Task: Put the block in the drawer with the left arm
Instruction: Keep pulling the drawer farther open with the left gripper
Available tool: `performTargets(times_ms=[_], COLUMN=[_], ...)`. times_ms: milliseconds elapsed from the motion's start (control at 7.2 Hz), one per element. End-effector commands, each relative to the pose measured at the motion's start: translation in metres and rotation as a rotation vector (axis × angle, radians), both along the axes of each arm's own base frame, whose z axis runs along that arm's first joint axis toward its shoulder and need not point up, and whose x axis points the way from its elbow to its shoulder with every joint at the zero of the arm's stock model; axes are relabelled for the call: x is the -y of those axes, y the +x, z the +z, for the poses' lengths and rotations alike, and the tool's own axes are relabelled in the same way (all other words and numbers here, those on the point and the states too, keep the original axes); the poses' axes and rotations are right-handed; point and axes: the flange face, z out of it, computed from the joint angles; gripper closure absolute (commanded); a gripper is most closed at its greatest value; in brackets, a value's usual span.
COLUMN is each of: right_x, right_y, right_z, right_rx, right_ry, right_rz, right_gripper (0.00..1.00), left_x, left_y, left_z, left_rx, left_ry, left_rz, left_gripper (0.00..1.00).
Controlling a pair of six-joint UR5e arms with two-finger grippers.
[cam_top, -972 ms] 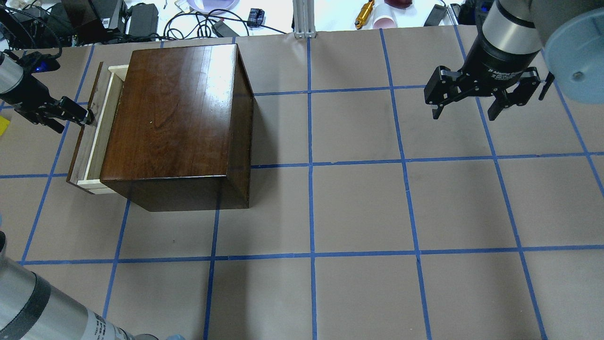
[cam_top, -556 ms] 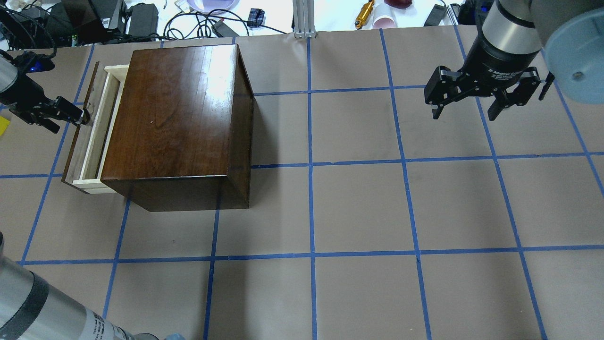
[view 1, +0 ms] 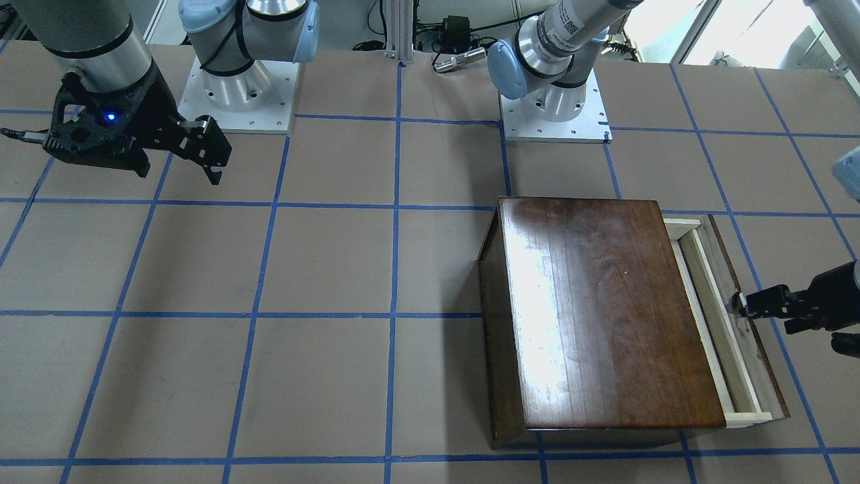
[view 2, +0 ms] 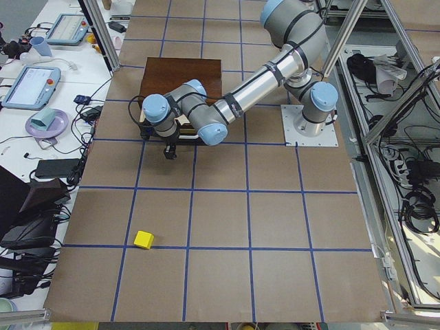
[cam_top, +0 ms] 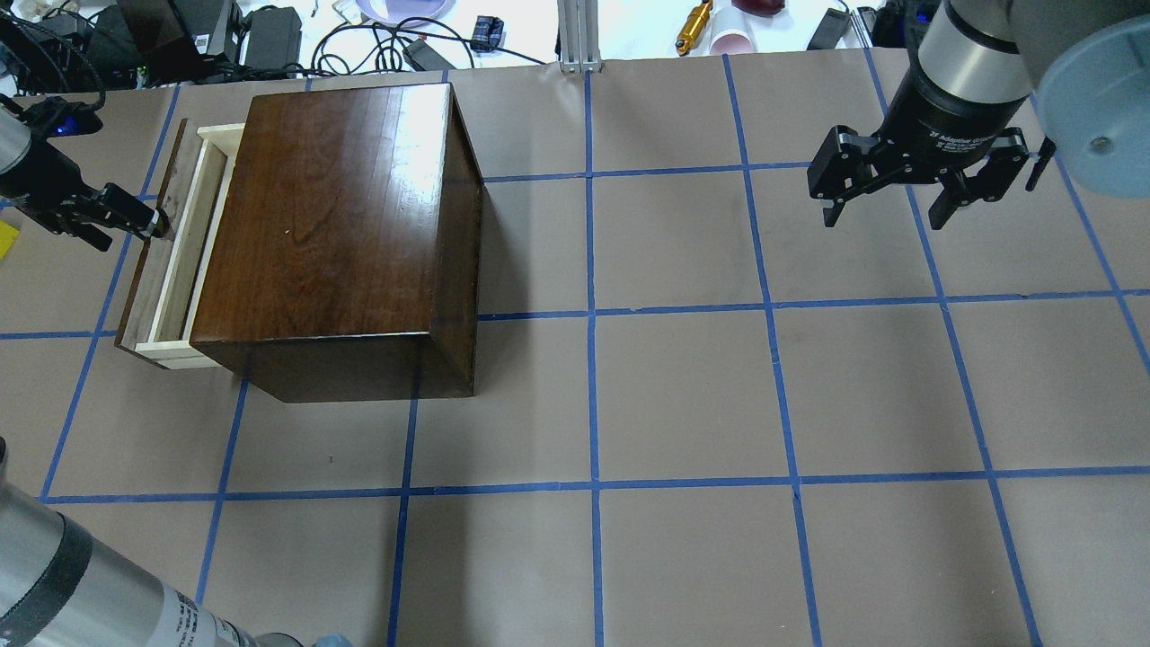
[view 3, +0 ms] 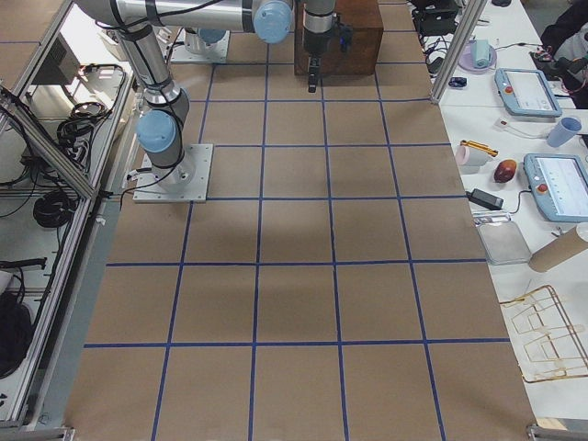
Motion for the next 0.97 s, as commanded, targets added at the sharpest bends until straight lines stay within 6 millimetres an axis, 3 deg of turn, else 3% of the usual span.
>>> performTargets(times_ms=[0,278,833], right_x=[0.0,0.0,0.0], right_y=[0.0,0.0,0.0], right_z=[0.0,0.0,0.0], right_rx=[0.0,0.0,0.0], right_ry=[0.0,0.0,0.0], right_rz=[0.0,0.0,0.0], right_gripper=[0.0,0.0,0.0], left_x=[0.0,0.006,0.006], left_y=[0.004,0.008,0.012], left_z=[-0.002,0.008,0.004], left_rx=[0.001,0.016,0.037], left_ry=[-0.006,-0.023,-0.009], left_rz=[-0.01,-0.011,-0.056], left_gripper=[0.0,0.0,0.0])
